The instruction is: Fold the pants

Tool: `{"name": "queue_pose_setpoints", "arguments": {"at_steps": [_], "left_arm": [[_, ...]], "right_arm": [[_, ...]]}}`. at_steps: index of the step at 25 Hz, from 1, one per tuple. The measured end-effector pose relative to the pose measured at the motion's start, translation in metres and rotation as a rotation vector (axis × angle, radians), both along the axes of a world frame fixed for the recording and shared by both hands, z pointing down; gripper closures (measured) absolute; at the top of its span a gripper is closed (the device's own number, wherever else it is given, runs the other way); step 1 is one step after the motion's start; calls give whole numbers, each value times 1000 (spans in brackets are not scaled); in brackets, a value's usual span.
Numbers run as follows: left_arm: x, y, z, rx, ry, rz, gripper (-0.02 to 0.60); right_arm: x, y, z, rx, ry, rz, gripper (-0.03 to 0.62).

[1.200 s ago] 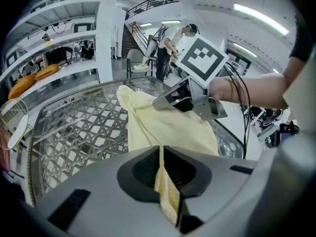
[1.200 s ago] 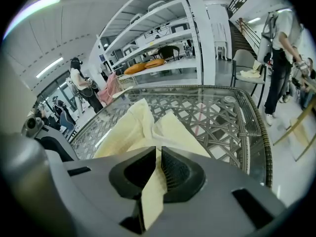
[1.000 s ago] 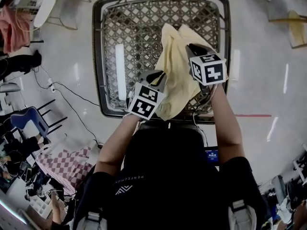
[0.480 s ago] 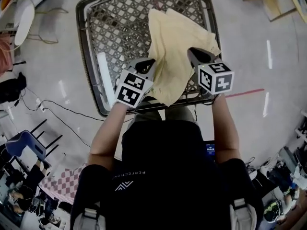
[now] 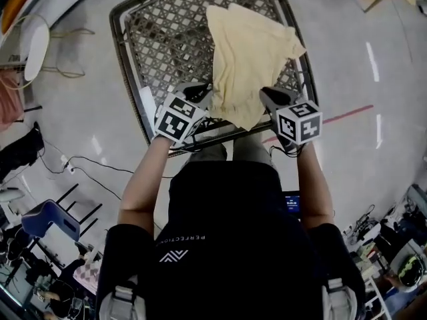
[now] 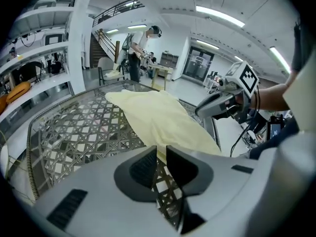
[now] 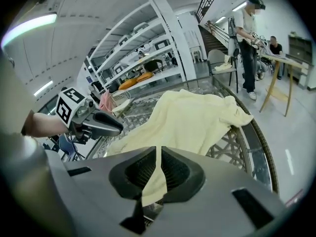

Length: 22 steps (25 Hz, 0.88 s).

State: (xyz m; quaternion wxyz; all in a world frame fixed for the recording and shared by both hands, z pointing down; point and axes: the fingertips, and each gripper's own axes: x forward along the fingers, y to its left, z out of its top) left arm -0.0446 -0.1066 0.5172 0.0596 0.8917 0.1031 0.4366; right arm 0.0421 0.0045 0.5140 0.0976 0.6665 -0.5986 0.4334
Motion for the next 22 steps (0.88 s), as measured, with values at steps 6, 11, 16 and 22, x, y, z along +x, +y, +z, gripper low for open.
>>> {"name": "queue_pose_setpoints", "arguments": {"at_steps": [6, 11, 16, 22], "left_arm": [[-16, 18, 3, 1, -28, 127, 476], [-30, 34, -1, 20, -22, 223, 463], [-46, 48, -14, 33, 5, 324, 460], [-48, 72, -20, 60, 53, 463, 445]], "right_arm": [[-26, 27, 5, -2, 5, 71, 545], [-51, 43, 6, 13, 10, 107, 543], [-83, 48, 4, 13, 23, 99, 543], [-112, 44, 6, -28, 78, -6, 467]]}}
